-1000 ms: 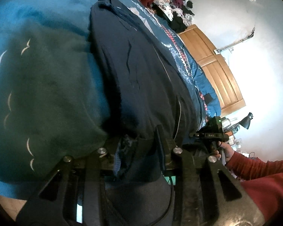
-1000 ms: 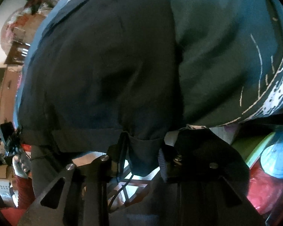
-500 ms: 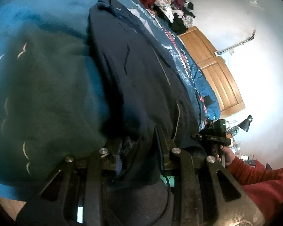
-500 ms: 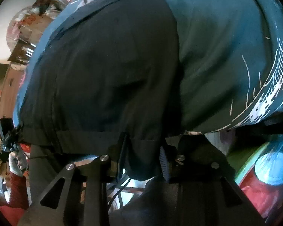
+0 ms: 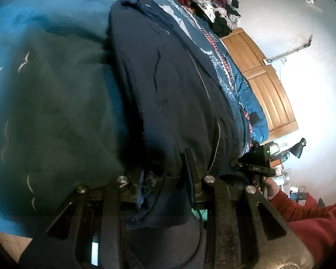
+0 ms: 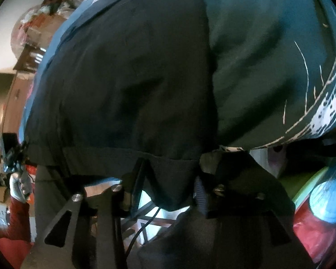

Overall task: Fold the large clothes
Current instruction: 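Fold the hem over the jacket body with both grippers and lower it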

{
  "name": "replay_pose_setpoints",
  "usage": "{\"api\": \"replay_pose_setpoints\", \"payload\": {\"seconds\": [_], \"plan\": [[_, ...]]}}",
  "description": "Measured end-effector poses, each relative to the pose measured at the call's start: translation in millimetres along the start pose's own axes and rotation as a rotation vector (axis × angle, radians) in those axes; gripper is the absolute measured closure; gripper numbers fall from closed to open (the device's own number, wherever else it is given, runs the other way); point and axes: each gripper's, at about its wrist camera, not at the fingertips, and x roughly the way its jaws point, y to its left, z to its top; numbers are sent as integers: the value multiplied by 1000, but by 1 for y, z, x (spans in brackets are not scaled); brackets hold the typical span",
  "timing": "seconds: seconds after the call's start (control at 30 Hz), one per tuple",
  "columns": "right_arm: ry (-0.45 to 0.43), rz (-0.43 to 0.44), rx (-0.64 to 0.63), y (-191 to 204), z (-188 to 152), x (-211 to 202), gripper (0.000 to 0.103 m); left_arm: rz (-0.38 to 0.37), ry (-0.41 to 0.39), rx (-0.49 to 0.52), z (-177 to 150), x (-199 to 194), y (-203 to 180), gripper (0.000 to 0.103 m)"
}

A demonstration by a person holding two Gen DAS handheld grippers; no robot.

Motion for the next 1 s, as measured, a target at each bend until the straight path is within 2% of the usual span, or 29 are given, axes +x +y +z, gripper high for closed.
{"api": "replay_pose_setpoints", "payload": {"seconds": [0.07,0.1,0.2,0.37,0.63,0.83,1.0], "plan": [[-25,8,-30,10,0,-8,80,10,-6,7,-2,-4,-4,78],[-42,13,-46,14,0,-15,82,9,-16,11,-3,-8,-8,83],[-119,66,-59,28,1,-43,86,-42,-82,-7,0,-26,-15,90],[-243,189,-17,35,11,-93,87,-153,-179,-11,13,-53,-35,90],[-355,335,0,47,40,-135,88,-278,-244,11,51,-58,-60,90],[-415,364,-53,64,90,-165,88,-334,-336,-1,102,-65,-64,90],[-448,347,-106,76,178,-170,88,-306,-377,13,162,-62,-64,90]]}}
